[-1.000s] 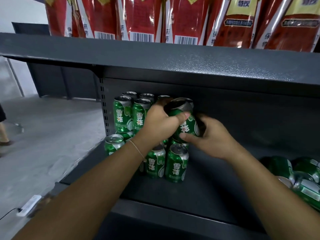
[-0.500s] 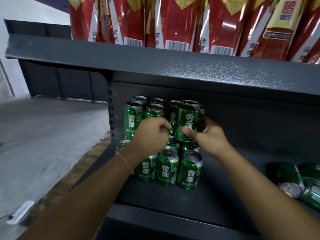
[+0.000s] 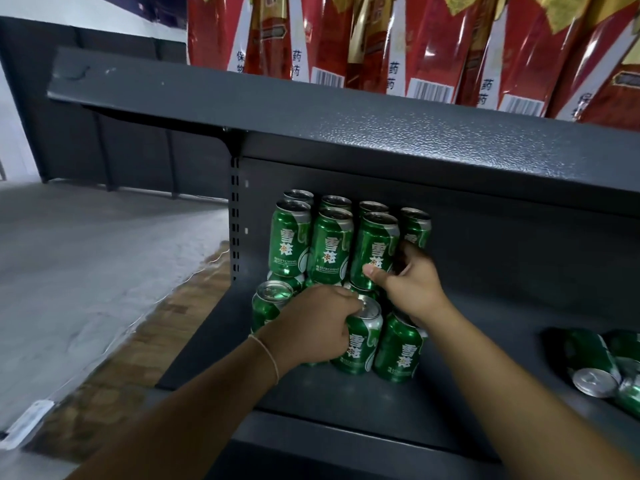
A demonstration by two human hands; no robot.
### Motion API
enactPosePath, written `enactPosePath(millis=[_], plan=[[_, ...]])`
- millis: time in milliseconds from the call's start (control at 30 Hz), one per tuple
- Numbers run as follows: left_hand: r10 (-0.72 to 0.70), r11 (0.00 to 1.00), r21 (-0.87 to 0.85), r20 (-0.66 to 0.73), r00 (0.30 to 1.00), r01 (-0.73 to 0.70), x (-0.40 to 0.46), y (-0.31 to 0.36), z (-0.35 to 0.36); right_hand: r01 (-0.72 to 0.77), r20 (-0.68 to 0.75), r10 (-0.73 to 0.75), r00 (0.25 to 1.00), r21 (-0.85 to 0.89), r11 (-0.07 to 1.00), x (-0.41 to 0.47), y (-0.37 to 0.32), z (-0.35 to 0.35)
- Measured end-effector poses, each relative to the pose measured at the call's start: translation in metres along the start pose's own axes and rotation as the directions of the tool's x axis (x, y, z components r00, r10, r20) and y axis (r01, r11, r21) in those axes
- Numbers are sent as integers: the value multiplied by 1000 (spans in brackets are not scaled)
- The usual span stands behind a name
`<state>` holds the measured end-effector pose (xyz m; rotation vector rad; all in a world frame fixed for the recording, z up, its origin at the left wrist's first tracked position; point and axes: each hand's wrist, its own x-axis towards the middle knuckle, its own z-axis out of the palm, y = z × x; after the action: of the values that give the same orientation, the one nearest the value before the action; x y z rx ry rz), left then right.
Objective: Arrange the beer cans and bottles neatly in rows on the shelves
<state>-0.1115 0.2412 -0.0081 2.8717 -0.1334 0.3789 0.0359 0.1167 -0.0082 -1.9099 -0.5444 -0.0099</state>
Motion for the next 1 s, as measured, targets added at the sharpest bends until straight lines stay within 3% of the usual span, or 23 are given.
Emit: enactPosePath(millis=[467, 1000], plan=[[28, 995, -97, -117, 993, -39, -3, -3, 8, -12, -34, 13, 999, 31, 999, 1, 4, 9], [7, 1000, -19, -129, 992, -10, 9, 8, 10, 71, -61, -73, 996, -28, 997, -4, -3, -13]])
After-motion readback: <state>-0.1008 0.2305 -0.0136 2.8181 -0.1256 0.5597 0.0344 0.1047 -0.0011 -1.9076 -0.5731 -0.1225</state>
